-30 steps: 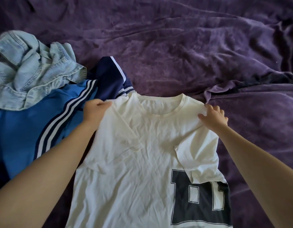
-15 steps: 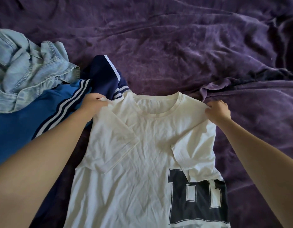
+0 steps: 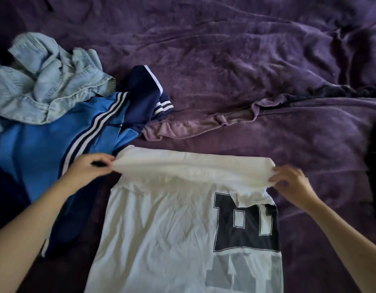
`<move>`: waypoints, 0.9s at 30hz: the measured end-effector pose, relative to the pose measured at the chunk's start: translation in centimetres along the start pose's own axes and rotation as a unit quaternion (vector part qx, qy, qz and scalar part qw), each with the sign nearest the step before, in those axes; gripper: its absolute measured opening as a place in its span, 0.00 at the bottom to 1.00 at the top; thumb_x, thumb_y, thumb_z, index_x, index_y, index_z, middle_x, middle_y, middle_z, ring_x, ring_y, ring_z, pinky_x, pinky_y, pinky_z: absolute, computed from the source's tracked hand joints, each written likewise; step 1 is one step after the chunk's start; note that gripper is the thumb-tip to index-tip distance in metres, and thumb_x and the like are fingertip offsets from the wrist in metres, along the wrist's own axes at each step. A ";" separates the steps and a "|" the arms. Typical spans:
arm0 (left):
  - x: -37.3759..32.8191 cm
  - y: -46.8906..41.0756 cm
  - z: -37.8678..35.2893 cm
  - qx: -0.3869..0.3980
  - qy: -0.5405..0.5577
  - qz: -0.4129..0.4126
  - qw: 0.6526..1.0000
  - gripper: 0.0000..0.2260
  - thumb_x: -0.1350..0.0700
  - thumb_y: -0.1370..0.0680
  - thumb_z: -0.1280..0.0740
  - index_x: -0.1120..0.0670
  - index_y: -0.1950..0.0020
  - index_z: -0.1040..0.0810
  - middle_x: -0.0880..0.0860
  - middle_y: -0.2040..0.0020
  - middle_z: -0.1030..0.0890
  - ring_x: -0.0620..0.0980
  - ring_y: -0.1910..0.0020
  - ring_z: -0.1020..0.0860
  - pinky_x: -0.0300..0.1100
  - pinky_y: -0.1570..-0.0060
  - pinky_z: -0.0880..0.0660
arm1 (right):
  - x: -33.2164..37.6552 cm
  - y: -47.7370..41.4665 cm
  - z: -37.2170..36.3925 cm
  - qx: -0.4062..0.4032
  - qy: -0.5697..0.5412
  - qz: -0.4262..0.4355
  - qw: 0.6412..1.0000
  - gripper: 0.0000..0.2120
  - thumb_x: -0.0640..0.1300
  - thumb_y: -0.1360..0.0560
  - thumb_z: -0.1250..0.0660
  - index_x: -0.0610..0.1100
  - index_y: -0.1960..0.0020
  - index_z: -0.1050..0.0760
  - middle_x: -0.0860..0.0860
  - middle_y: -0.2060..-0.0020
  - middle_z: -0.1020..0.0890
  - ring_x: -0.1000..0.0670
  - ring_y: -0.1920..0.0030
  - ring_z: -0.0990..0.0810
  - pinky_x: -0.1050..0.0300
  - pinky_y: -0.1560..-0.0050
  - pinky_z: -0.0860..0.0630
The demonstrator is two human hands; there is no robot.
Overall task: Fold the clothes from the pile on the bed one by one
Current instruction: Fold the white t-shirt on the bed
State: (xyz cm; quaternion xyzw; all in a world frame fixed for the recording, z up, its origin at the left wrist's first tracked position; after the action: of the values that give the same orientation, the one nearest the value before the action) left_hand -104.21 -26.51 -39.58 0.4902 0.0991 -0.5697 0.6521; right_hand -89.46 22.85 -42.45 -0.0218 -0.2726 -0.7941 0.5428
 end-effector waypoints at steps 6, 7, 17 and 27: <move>2.0 0.1 -2.9 -0.143 -0.126 0.044 0.981 0.11 0.72 0.27 0.39 0.64 0.50 0.20 0.62 0.46 0.20 0.59 0.47 0.23 0.43 0.49 0.31 | 0.8 1.0 -1.7 0.015 0.102 0.001 0.995 0.08 0.39 0.29 0.32 0.44 0.52 0.18 0.47 0.42 0.22 0.43 0.38 0.29 0.48 0.44 0.35; 1.2 -0.5 -3.2 -0.159 -0.135 0.018 0.978 0.11 0.71 0.27 0.38 0.63 0.47 0.20 0.62 0.45 0.21 0.60 0.47 0.24 0.45 0.49 0.30 | 1.6 0.2 -1.3 -0.023 0.095 0.001 0.995 0.08 0.38 0.29 0.32 0.43 0.51 0.18 0.45 0.43 0.22 0.42 0.40 0.28 0.47 0.45 0.34; -2.6 -6.8 -5.9 0.085 -0.529 -0.105 0.838 0.14 0.51 0.21 0.40 0.46 0.36 0.28 0.49 0.40 0.23 0.51 0.38 0.29 0.47 0.38 0.41 | 4.3 -6.0 -2.4 0.100 0.235 -0.038 0.966 0.26 0.37 0.25 0.41 0.47 0.28 0.37 0.48 0.32 0.31 0.45 0.31 0.36 0.47 0.34 0.41; -1.5 -2.6 -1.2 0.022 -0.495 -0.134 0.858 0.18 0.43 0.22 0.40 0.50 0.66 0.38 0.50 0.67 0.27 0.54 0.62 0.25 0.44 0.66 0.38 | 1.8 -1.5 -1.0 0.001 0.256 -0.003 0.967 0.14 0.49 0.22 0.39 0.41 0.44 0.23 0.46 0.45 0.24 0.43 0.41 0.29 0.49 0.44 0.36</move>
State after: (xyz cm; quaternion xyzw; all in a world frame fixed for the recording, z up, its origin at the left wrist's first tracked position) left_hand -106.36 -24.26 -40.47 0.1397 -0.1846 -0.8215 0.5211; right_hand -91.21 21.21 -43.33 0.1833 -0.1253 -0.7745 0.5924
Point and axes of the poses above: each hand's wrist, its own y-axis away from the middle knuckle, its own z-axis out of the back of the hand, x = y × z, the point moved 2 cm from there along -y, towards the middle knuckle
